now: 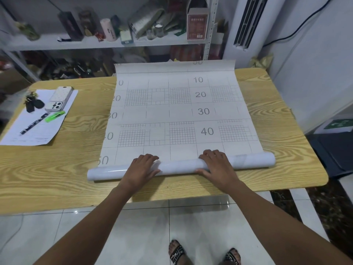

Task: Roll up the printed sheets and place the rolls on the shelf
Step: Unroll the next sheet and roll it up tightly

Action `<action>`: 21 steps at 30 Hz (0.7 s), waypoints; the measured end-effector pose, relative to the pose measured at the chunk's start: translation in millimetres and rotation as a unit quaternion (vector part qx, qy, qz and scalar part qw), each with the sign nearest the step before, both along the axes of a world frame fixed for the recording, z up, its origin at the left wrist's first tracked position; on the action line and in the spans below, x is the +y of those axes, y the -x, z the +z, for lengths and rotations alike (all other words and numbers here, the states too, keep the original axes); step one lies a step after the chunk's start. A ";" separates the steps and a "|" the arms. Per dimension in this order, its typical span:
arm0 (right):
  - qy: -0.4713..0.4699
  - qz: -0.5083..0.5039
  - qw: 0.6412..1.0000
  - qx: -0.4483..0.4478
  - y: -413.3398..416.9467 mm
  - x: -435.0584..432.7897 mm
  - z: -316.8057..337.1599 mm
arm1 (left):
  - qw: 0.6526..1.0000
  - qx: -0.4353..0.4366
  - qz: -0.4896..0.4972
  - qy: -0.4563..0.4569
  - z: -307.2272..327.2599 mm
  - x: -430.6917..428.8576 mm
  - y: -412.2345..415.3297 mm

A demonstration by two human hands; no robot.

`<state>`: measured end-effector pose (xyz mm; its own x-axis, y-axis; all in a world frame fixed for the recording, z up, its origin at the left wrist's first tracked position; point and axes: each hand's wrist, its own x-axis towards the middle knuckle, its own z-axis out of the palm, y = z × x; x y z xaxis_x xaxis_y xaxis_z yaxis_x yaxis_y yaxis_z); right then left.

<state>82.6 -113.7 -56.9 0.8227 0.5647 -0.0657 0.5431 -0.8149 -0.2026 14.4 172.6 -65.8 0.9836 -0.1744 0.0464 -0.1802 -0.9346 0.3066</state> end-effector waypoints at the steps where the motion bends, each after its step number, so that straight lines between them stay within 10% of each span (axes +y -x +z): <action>1: 0.005 0.000 1.000 0.000 -0.1 0.5 0.4 | 1.000 0.001 -0.003 0.001 -0.1 0.3 0.2; 21: 0.000 -0.006 1.000 0.025 3.9 5.3 6.0 | 1.000 0.002 -0.024 0.008 -9.8 4.6 0.4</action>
<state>78.7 -108.3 -51.0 0.8250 0.5549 -0.1076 0.5226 -0.8213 -0.2286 14.1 177.2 -75.5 0.9745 -0.2197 0.0464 -0.2228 -0.9199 0.3228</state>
